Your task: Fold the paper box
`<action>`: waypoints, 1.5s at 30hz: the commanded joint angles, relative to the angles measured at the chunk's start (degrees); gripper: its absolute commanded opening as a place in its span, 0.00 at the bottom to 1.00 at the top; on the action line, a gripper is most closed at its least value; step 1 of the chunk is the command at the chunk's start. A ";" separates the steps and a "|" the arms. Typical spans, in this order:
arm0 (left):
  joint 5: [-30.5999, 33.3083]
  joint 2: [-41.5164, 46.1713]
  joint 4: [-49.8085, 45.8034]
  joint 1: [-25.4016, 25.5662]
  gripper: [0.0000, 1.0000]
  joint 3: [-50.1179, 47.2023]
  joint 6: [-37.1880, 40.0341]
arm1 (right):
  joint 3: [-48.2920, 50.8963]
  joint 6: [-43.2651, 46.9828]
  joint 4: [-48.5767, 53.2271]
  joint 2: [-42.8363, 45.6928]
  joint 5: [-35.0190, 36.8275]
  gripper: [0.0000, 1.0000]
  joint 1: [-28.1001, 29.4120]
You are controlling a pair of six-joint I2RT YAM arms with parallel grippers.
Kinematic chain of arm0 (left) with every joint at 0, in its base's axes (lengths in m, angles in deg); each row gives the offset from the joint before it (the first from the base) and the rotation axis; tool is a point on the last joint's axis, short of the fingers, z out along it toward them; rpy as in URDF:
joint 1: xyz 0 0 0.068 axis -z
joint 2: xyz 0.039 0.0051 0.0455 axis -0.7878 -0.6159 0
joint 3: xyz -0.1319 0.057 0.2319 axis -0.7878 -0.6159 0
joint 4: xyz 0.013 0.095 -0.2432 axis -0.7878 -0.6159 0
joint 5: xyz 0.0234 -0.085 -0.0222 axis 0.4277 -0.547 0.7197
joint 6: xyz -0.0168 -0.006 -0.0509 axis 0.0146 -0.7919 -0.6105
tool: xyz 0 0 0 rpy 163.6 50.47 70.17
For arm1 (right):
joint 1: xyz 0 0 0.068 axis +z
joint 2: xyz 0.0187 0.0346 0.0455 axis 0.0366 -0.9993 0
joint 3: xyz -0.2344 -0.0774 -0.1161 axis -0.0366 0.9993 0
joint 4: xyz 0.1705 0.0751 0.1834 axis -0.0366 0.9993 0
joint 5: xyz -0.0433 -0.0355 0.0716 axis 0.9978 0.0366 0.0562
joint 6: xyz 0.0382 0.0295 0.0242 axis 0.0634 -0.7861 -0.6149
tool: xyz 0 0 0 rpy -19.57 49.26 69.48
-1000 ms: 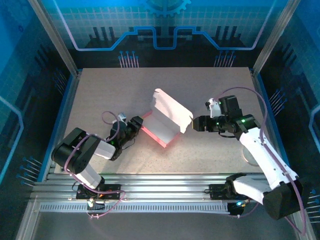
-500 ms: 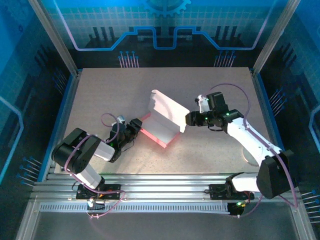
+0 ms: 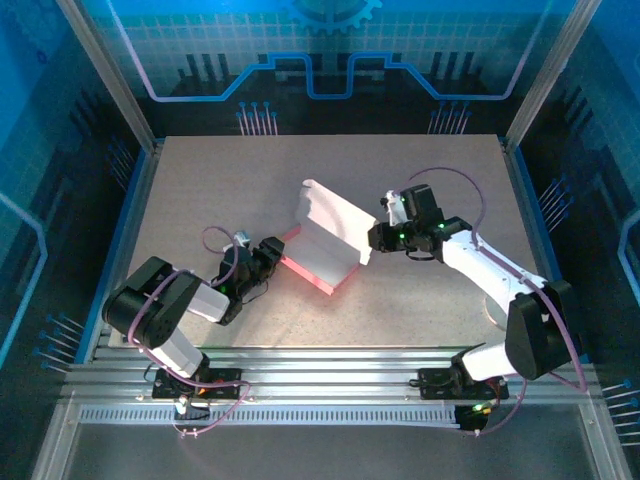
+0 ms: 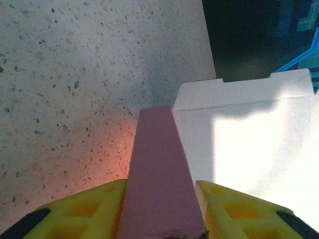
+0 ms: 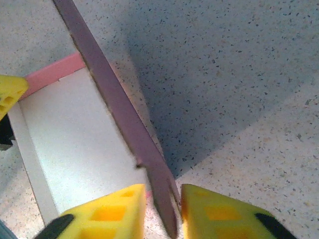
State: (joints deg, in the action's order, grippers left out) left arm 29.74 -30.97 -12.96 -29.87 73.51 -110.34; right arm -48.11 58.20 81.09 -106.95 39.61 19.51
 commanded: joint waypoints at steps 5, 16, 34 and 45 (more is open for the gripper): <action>-0.18 2.46 0.29 -0.31 0.47 -2.02 0.83 | -1.27 1.28 -2.21 -0.99 2.23 0.13 1.23; -6.81 25.94 -32.45 -3.39 0.67 -3.19 11.12 | -2.77 10.48 1.13 0.29 3.74 0.09 1.56; -22.59 33.30 -68.63 -12.18 0.82 20.15 46.51 | -5.46 19.63 1.51 -2.60 -6.06 0.09 0.14; -27.10 15.81 -74.27 -14.28 0.88 37.93 67.25 | -7.28 21.97 3.99 -5.01 -9.80 0.08 0.15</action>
State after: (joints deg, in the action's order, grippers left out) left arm 5.26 -12.15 -83.91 -42.51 107.83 -51.35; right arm -53.77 78.70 83.49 -111.30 32.11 20.05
